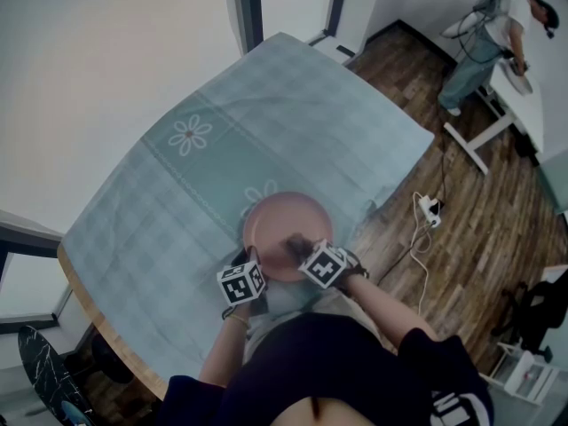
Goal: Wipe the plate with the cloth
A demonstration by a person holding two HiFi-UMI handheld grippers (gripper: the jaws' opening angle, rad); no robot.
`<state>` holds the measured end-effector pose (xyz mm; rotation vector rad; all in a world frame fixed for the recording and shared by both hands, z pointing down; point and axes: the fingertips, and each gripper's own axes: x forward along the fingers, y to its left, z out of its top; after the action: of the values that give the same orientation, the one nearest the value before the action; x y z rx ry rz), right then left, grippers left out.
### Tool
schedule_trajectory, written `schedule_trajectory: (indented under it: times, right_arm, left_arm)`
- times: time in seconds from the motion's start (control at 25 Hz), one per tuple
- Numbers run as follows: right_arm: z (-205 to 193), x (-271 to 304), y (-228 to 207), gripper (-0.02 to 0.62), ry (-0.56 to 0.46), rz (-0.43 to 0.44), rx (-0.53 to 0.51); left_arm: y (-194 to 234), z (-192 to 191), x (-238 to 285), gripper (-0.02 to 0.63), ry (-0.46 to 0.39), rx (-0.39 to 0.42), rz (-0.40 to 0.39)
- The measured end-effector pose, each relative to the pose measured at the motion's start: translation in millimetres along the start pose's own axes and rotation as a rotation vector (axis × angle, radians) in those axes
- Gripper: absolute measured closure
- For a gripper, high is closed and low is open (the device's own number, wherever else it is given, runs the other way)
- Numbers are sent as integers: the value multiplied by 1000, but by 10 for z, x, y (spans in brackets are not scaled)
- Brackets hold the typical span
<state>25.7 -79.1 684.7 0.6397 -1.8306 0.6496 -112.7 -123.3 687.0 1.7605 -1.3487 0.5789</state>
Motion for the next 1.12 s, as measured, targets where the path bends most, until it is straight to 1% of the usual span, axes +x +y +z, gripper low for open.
schedule_trajectory:
  times: [0.2, 0.44, 0.56, 0.68, 0.8, 0.92, 1.12]
  right_arm:
    - [50, 2, 89, 563, -28, 29, 2]
    - [103, -65, 144, 563, -107, 66, 98]
    - [121, -130, 121, 563, -146, 59, 132]
    - [178, -217, 79, 563, -204, 36, 149]
    - [212, -261, 104, 563, -251, 57, 185]
    - [210, -319, 156, 563, -280, 91, 218]
    - [188, -418, 206, 563, -317, 105, 234]
  left_arm:
    - [6, -1, 2, 546, 2, -2, 2]
    - [3, -5, -20, 546, 5, -5, 6]
    - [-15, -19, -52, 546, 5, -7, 4]
    - [-39, -13, -122, 542, -21, 11, 3]
    - [-67, -17, -185, 502, -35, 8, 0]
    - [-104, -25, -244, 490, -49, 4, -1]
    - [-197, -52, -345, 472, -74, 21, 2]
